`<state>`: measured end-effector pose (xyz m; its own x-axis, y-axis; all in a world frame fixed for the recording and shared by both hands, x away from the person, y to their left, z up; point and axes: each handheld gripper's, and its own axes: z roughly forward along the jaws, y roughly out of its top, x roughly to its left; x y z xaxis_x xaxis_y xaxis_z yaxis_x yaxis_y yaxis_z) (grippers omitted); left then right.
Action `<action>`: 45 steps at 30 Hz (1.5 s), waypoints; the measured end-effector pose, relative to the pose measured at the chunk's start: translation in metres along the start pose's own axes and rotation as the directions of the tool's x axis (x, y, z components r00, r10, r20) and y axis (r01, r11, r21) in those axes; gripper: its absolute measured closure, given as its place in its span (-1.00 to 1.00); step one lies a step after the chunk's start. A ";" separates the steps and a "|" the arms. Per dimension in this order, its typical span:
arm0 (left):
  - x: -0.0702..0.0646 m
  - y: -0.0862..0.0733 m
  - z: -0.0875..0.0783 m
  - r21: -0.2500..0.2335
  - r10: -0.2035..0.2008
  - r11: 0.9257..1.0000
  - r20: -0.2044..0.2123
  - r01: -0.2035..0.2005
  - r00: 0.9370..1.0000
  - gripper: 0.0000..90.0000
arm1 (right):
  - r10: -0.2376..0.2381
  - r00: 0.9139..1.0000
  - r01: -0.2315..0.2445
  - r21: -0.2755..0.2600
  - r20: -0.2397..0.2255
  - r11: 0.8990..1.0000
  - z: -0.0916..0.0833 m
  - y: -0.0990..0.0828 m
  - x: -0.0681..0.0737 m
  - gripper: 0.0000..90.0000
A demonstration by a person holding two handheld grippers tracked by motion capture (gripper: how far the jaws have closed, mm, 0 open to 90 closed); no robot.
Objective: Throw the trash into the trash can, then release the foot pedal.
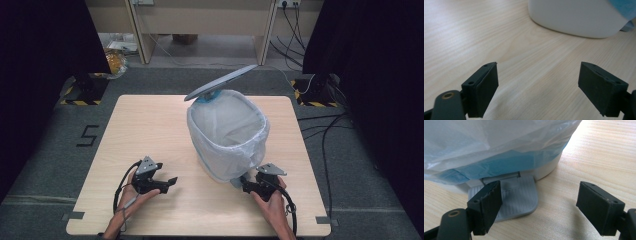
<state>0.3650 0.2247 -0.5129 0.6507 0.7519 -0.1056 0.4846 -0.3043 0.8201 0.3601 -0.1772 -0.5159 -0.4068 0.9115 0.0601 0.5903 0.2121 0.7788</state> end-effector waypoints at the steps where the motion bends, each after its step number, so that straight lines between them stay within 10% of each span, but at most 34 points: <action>1: 0.001 -0.001 0.001 0.008 0.000 1.000 -0.003 0.000 1.000 -0.65 | -0.004 1.000 0.004 -0.001 0.001 1.000 0.000 0.000 0.000 -0.55; 14: 0.001 -0.009 0.006 0.121 0.046 0.992 -0.060 -0.039 0.997 -0.66 | -0.004 1.000 0.004 -0.002 0.002 1.000 0.000 0.000 0.000 -0.55; 45: 0.001 -0.009 0.007 0.120 0.048 0.992 -0.062 -0.041 0.997 -0.66 | 0.001 1.000 -0.001 0.003 -0.013 1.000 0.000 0.000 -0.001 -0.55</action>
<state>0.3652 0.2245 -0.5243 0.6362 0.7709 -0.0310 0.5243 -0.4025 0.7504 0.3608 -0.1782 -0.5161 -0.4151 0.9072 0.0688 0.5925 0.2122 0.7771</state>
